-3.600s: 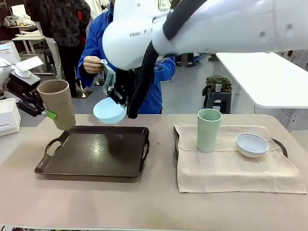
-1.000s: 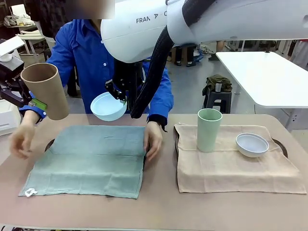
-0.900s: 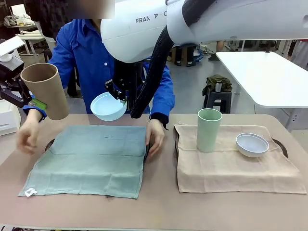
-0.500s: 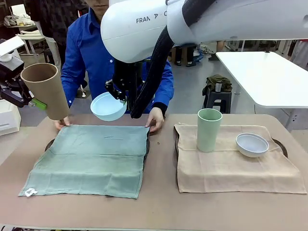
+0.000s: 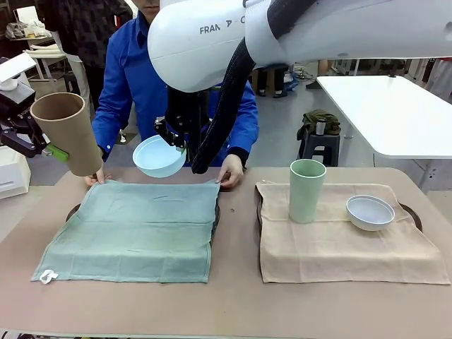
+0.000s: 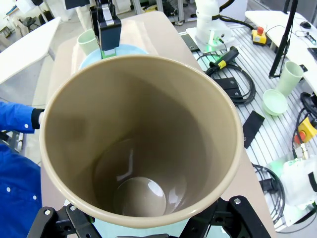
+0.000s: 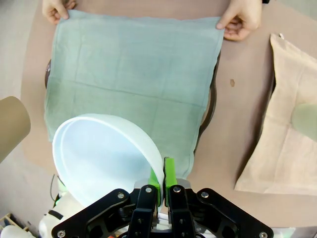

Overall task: Set up a tray with a mat and arrange the tableware.
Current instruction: Place the Picnic Bowl and Reusable plastic cup back onto the Handle tray in front of the human's position.

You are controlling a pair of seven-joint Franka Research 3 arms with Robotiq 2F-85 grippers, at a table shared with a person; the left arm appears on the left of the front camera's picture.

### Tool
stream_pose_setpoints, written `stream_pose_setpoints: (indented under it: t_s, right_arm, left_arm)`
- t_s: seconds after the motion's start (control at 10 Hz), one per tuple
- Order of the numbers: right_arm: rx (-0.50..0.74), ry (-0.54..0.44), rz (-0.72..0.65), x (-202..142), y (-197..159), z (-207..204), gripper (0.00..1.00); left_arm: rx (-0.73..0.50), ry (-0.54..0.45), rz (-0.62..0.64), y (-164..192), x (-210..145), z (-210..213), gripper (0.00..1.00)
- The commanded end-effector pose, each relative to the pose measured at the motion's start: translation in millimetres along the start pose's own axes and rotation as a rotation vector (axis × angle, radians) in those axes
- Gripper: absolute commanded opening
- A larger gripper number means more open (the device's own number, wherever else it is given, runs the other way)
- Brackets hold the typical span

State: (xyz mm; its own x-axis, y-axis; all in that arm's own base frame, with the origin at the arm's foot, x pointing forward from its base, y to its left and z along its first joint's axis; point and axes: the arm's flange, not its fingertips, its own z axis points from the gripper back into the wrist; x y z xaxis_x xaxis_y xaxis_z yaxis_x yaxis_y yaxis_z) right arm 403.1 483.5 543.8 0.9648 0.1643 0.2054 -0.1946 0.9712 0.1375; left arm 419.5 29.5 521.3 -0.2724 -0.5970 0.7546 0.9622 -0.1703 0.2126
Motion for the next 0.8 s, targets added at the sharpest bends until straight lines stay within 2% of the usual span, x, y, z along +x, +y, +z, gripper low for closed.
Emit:
stream_pose_setpoints:
  t_s: [0.0,0.4,0.5,0.6,0.7]
  right_arm:
    - [-0.009,0.0,-0.001,0,1,0,0.0]
    - [-0.009,0.0,-0.001,0,1,0,0.0]
    - [0.0,0.0,0.0,0,0,0,0.05]
    - [-0.001,0.004,0.045,3,-4,-14,0.05]
    - [0.026,0.023,0.06,7,-7,-31,0.05]
  left_arm:
    - [-0.002,0.012,0.0,3,2,2,0.28]
    - [-0.002,0.012,0.0,3,2,2,0.28]
    - [-0.002,0.012,0.0,3,2,2,0.28]
    - [0.0,0.0,0.0,0,0,0,0.85]
    - [-0.005,-0.053,-0.014,0,-18,-13,0.85]
